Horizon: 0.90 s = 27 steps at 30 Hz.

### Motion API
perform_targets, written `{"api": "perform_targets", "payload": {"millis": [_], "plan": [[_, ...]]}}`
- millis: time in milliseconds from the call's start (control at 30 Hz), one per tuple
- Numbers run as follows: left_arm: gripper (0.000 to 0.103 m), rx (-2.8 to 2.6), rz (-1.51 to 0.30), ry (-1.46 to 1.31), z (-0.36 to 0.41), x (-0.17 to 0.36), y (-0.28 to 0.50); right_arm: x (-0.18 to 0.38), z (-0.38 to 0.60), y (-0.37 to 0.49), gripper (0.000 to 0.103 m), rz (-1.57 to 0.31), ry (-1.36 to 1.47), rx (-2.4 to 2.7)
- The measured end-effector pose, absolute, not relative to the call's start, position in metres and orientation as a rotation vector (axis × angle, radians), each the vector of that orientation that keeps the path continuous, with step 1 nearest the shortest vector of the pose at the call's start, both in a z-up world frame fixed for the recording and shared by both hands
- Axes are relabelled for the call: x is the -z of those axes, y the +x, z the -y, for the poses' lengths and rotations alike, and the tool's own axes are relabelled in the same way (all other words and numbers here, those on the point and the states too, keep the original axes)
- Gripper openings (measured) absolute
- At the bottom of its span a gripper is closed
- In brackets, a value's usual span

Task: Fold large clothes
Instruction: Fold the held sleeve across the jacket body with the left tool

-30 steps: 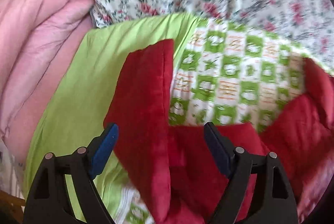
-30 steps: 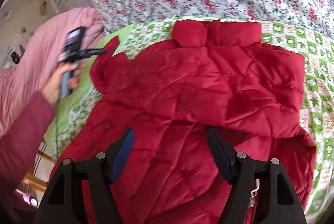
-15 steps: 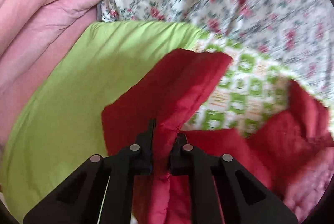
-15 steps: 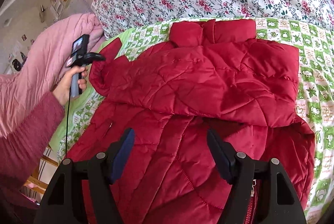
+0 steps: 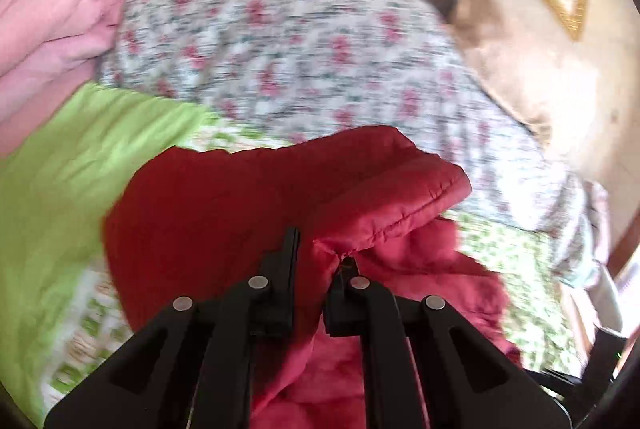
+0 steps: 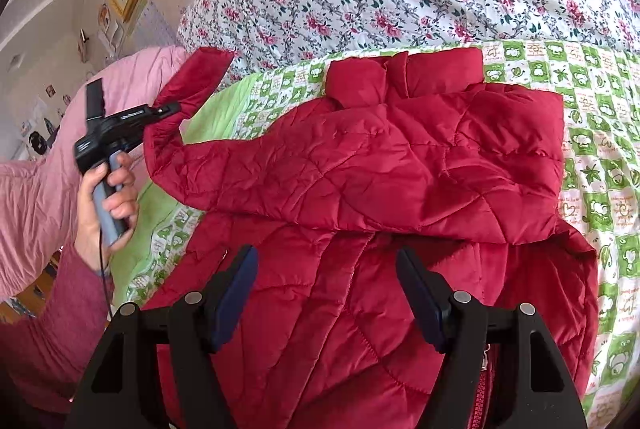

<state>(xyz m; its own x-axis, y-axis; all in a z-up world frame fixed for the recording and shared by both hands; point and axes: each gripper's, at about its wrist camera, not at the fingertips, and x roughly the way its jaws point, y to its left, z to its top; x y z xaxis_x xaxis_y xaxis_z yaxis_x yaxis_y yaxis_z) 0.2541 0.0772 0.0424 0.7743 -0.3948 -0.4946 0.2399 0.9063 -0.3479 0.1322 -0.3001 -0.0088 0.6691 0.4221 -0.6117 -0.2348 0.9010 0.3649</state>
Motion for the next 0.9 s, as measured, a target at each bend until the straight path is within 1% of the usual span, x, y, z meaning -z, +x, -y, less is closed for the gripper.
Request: {"api": "perform_targets", "payload": {"millis": [233, 500, 733, 900], "plan": [[0.007, 0.476, -0.589, -0.263, -0.015, -0.040, 0.233, 0.008, 0.318, 0.130, 0.074, -0.743, 0.320, -0.348], [0.007, 0.574, -0.639, -0.235, 0.054, -0.016, 0.228, 0.006, 0.347, 0.128, 0.074, -0.713, 0.391, -0.297], [0.007, 0.668, -0.709, -0.168, 0.118, 0.026, 0.228, 0.007, 0.369, 0.139, 0.074, -0.698, 0.455, -0.268], [0.007, 0.679, -0.784, -0.147, 0.138, 0.061, 0.232, 0.015, 0.386, 0.162, 0.074, -0.706, 0.513, -0.266]]}}
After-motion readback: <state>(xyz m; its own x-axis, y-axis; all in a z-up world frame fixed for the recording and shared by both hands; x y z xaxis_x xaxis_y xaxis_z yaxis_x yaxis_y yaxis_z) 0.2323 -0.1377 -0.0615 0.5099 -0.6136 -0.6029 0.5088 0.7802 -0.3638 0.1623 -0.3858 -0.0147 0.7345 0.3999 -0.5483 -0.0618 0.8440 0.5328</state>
